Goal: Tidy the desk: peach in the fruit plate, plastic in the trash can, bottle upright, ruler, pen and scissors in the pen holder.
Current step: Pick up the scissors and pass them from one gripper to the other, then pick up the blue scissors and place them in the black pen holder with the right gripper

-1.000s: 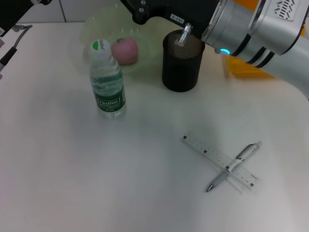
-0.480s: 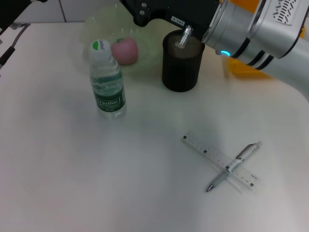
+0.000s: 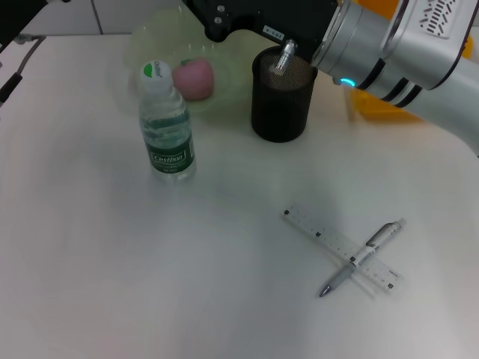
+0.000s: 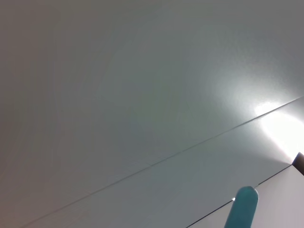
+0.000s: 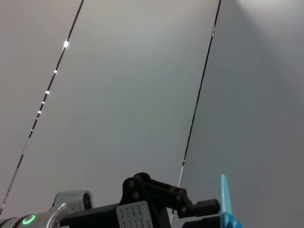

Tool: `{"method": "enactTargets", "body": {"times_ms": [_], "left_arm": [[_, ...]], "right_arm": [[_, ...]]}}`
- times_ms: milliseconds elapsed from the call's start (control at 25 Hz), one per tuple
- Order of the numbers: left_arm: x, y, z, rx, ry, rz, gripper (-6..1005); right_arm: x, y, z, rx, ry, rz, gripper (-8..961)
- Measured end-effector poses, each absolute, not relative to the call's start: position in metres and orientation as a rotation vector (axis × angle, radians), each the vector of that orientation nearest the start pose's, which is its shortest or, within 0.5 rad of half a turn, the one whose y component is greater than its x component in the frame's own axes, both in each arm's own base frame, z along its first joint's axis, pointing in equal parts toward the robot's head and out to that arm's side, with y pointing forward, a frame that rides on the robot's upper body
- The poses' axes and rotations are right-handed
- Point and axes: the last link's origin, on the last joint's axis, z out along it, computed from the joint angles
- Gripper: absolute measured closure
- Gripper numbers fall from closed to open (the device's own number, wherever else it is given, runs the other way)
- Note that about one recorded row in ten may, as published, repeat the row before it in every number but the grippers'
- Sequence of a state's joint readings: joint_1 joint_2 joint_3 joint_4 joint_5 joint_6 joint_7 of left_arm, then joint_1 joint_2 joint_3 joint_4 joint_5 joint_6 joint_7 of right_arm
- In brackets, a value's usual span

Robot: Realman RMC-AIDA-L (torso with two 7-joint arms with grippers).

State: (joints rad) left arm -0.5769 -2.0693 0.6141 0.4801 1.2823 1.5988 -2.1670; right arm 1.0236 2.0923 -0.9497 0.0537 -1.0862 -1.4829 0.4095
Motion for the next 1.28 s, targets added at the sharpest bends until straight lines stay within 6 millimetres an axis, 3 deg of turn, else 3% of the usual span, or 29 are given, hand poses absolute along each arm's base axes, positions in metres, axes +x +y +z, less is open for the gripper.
{"method": "enactTargets", "body": {"times_ms": [280,480,800,1120,1280], "left_arm": [[-0.222,0.365,0.066,-1.904,-1.571,-1.949,917],[-0.226,0.363,0.068,-1.882,-1.566,-1.947,758],[-0.233,0.36,0.07,-1.849,-1.562,-1.953,733],[-0.237,0.357,0.07,-1.845,-1.542,-1.941,713],[-0.239,0.355,0.07,-1.84,-1.544,-1.94,703]], "right_arm": [[0.1,0.387,-0.06,-2.296,-0.198,1.27,844],[0.104,0.386,-0.056,-2.274,-0.184,1.286,853],[0.11,0.386,-0.051,-2.257,-0.156,1.304,872],[0.129,0.388,-0.026,-2.283,-0.093,1.311,873],[0.135,0.388,-0.008,-2.336,-0.104,1.206,872]]}}
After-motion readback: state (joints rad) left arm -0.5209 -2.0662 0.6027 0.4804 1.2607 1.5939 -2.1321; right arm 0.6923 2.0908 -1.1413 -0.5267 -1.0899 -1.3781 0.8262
